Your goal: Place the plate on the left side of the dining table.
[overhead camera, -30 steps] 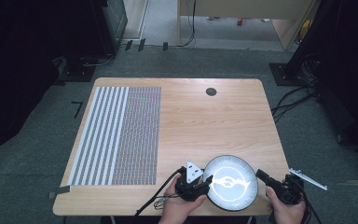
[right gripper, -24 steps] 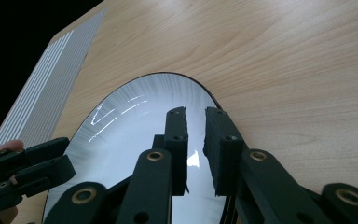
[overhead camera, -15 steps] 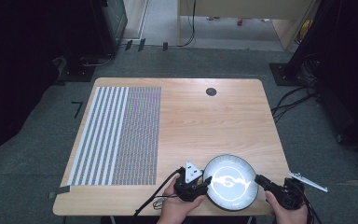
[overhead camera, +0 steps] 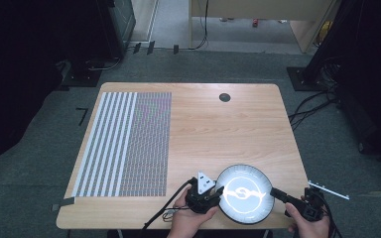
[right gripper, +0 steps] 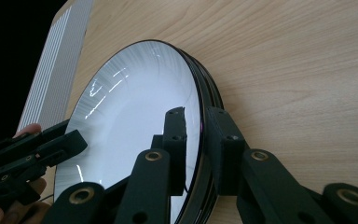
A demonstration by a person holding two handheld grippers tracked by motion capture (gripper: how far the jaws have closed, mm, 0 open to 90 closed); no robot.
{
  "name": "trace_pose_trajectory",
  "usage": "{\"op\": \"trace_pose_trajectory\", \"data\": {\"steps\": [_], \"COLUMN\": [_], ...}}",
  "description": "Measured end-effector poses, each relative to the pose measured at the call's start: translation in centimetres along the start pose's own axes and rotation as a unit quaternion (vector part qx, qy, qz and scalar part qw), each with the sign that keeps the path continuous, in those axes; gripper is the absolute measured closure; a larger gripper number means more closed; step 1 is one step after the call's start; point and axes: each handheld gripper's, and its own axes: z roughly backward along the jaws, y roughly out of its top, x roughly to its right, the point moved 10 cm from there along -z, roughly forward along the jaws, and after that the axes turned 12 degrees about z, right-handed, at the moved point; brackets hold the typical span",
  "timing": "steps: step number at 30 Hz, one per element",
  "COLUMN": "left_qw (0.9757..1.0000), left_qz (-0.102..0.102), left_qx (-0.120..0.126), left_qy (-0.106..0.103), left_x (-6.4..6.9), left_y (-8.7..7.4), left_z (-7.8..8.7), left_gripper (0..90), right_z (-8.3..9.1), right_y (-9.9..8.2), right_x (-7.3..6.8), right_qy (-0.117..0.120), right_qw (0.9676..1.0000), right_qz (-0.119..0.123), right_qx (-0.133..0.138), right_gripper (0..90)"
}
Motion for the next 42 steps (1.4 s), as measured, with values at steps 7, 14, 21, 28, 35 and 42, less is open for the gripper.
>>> {"op": "trace_pose_trajectory", "data": {"steps": [7, 14, 21, 28, 35, 42], "left_qw": [0.9999, 0.9998, 0.9992, 0.998, 0.9961, 0.993], "left_qz": [0.015, 0.016, 0.032, 0.048, 0.066, 0.097], "left_qx": [-0.001, -0.004, -0.005, 0.012, 0.016, 0.016], "left_qy": [-0.008, -0.013, -0.025, -0.039, -0.057, -0.067], "left_x": [0.0, 0.0, 0.0, 0.2, 0.0, -1.3], "left_y": [0.0, 0.0, 0.2, 1.4, 2.0, 3.2], "left_z": [-0.2, -0.2, -0.1, 0.7, 1.6, 3.9], "left_gripper": [63.6, 62.6, 60.9, 63.4, 69.2, 74.3], "right_z": [-1.7, -1.8, -1.9, -2.1, -1.4, -1.2], "right_y": [-0.6, -0.2, 0.0, 0.0, 0.5, 1.3], "right_x": [-0.9, -0.2, -0.2, -0.7, -1.6, -4.3], "right_qy": [-0.038, -0.019, 0.006, 0.054, 0.058, 0.062], "right_qw": [0.9986, 0.9993, 0.9976, 0.9945, 0.995, 0.9959], "right_qz": [0.021, -0.032, -0.067, -0.087, -0.069, -0.038], "right_qx": [-0.031, 0.0, 0.016, 0.023, 0.045, 0.054], "right_gripper": [80.3, 85.8, 85.0, 84.9, 84.6, 84.2]}}
